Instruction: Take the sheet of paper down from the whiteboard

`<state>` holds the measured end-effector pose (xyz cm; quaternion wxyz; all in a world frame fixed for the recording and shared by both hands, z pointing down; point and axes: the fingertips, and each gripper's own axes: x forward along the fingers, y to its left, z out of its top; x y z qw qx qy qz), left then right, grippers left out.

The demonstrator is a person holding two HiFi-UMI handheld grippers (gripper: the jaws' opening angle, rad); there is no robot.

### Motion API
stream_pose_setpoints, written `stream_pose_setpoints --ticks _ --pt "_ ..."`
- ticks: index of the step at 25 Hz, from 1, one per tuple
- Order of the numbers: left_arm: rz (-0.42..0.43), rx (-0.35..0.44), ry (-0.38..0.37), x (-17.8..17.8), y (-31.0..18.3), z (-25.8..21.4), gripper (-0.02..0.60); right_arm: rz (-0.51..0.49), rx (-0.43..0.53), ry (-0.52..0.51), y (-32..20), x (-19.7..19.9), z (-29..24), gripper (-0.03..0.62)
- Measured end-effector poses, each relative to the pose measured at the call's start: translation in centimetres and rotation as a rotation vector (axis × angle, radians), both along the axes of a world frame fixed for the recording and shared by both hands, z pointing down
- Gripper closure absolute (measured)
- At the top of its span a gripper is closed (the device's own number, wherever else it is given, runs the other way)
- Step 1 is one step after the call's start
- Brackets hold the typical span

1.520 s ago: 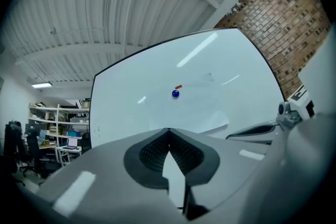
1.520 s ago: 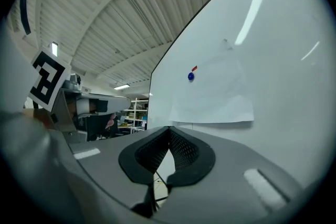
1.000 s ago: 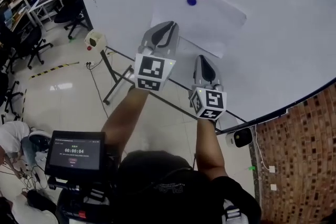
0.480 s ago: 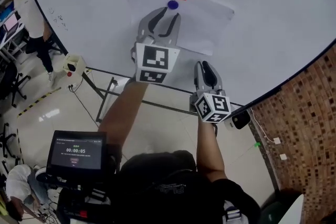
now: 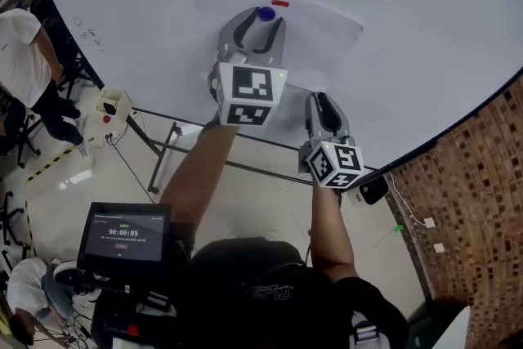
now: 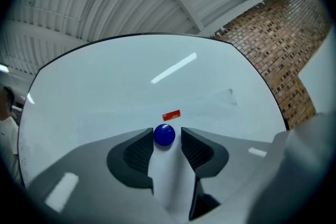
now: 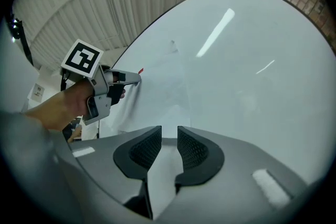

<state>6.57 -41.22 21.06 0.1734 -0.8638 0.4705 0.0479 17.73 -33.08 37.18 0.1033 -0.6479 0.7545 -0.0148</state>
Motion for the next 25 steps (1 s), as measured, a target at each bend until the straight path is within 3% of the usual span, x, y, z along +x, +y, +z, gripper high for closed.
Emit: stream_pose_setpoints --ticks 8,25 --pt "-0.022 -0.017 0.026 -0.7 -0.3 -0.3 0.436 -0.092 -0.007 -0.169 -0.1 1.8 1.6 0.448" --pt "-0.013 -0.049 0.055 -1.3 -0.6 -0.4 0.454 -0.260 -0.023 -0.294 -1.3 0.5 0.7 0.456"
